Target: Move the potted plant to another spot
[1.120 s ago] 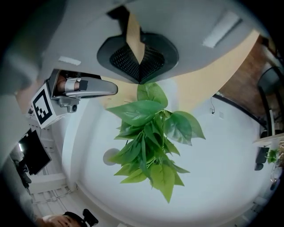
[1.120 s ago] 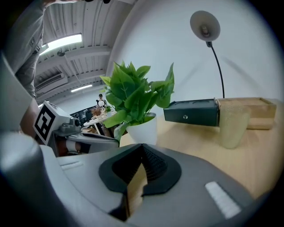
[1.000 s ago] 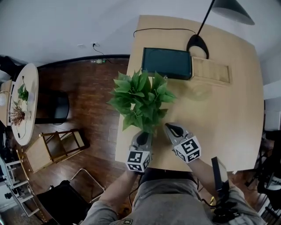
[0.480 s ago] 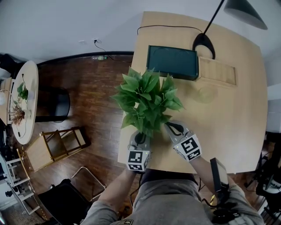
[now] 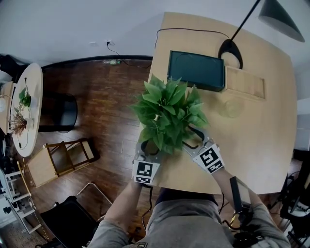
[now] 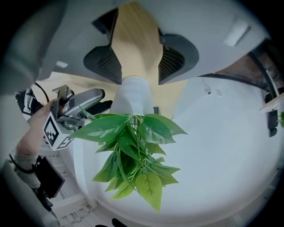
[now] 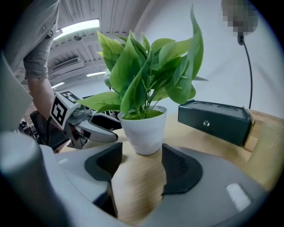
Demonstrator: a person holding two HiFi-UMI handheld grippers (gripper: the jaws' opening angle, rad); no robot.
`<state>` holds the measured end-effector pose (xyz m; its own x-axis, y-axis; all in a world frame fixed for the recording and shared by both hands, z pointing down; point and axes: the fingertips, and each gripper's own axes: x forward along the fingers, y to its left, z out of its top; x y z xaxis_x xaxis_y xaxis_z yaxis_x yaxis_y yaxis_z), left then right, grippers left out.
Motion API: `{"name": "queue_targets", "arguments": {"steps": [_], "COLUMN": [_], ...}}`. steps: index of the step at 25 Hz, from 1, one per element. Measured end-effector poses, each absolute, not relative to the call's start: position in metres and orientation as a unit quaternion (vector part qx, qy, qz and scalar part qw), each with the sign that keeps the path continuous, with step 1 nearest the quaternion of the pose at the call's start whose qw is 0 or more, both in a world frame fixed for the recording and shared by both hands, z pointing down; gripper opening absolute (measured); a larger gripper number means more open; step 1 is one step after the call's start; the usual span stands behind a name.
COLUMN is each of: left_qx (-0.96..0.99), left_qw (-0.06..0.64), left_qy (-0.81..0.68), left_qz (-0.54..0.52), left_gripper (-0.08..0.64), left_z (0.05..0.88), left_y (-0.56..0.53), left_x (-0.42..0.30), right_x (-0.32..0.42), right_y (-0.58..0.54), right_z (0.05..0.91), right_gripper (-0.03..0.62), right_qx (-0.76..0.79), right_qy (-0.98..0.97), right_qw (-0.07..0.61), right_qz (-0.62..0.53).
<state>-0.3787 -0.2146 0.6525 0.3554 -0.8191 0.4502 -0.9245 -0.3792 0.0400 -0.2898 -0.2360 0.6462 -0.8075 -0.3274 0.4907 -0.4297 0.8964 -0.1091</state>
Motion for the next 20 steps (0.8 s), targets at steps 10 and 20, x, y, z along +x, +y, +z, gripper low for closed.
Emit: {"name": "queue_targets", "arguments": {"steps": [10,20], "left_qx": [0.871,0.895], "left_qw": [0.056,-0.005], "left_qy": [-0.427,-0.345], "left_qz": [0.238,0.284], "left_gripper": [0.353,0.362], "left_z": [0.649,0.655], "left_y": [-0.244,-0.259], "left_x": [-0.375,-0.357], "right_x": [-0.31,-0.327], "right_y": [-0.256,-0.261], "right_z": [0.646,0.647], "right_gripper": [0.388,0.393], "right_qx": [0.154,0.114], "right_qy": [-0.95,-0.954], "right_qw": [0.266,0.277], "right_qz": [0.047,0.01]}}
